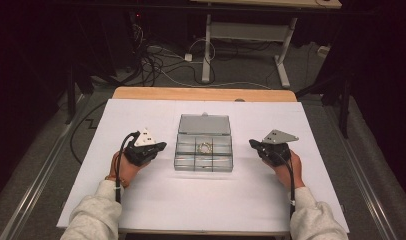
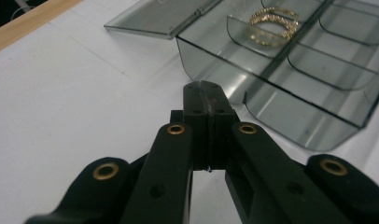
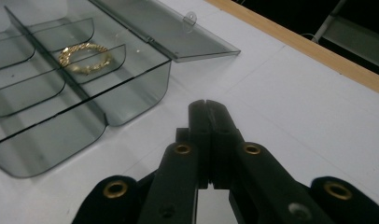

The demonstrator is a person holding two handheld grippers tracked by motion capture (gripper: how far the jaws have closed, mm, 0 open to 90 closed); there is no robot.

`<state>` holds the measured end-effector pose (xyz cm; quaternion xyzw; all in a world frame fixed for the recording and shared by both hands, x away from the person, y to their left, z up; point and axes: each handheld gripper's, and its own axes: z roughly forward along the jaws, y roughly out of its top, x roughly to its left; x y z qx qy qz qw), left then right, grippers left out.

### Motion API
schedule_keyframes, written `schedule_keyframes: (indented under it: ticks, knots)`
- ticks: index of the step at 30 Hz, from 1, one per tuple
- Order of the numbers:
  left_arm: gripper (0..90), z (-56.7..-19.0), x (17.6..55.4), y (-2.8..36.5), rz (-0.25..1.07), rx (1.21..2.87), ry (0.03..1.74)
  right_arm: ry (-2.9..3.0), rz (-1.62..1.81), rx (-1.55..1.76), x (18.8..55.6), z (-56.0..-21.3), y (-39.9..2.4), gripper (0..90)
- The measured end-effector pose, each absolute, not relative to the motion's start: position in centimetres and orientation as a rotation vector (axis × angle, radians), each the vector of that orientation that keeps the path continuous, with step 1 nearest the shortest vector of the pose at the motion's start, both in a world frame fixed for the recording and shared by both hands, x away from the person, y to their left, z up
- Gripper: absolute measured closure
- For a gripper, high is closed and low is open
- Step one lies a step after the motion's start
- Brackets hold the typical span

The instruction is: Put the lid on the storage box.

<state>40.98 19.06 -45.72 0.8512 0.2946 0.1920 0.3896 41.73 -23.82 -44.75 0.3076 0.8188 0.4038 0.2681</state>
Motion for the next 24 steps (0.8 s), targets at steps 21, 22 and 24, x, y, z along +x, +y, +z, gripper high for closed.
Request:
schedule_keyframes:
  ticks: [21,22,24]
  knots:
    - [87.6,-44.8,46.7,16.8,0.444,2.150,0.870,2.251,1.017,0.925,47.5,-43.3,-20.8,90.0]
    - [87.6,-44.9,47.0,16.8,0.435,2.147,0.884,2.257,0.997,0.931,47.8,-43.3,-20.5,90.0]
    - [87.6,-45.2,47.6,16.5,0.425,2.140,0.912,2.266,0.954,0.927,48.4,-43.4,-19.9,90.0]
